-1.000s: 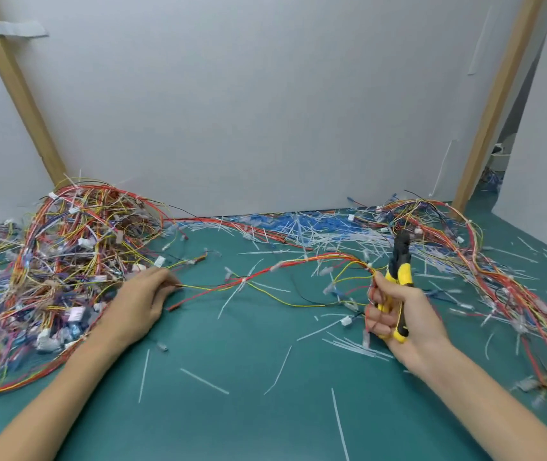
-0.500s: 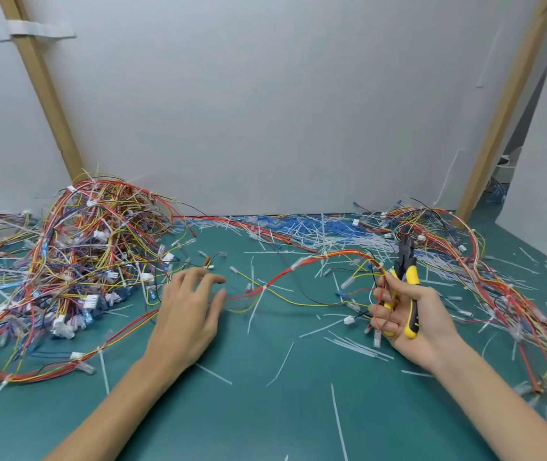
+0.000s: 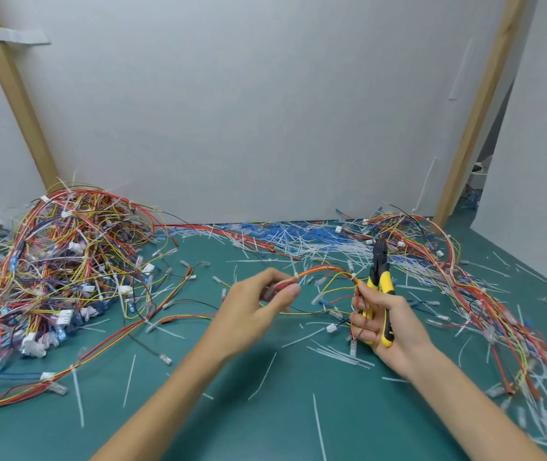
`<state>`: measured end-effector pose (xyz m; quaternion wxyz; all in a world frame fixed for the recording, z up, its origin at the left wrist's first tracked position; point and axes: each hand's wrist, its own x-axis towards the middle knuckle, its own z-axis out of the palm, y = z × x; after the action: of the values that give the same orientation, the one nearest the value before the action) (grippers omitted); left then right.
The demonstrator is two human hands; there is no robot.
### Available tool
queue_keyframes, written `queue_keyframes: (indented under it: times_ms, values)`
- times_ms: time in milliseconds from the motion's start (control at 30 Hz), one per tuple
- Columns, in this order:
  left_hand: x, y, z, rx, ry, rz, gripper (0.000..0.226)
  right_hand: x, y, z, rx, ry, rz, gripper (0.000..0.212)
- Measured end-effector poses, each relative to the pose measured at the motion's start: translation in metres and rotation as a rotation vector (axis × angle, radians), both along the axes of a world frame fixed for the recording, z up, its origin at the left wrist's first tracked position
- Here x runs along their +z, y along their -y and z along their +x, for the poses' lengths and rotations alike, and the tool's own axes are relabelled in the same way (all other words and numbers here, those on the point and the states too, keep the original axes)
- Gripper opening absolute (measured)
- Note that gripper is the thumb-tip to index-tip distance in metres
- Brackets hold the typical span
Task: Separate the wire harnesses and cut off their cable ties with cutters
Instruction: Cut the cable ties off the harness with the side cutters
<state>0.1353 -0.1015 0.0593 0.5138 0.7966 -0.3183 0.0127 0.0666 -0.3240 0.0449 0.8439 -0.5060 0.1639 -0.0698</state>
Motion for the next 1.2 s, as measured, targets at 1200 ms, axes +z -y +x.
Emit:
queue_keyframes:
  times_ms: [1200]
  values:
    - [-0.04, -0.011, -0.008, 0.273, 0.517, 0.117, 0.009, 0.006, -0.025, -0.015, -0.164, 0.086, -2.06, 0.043]
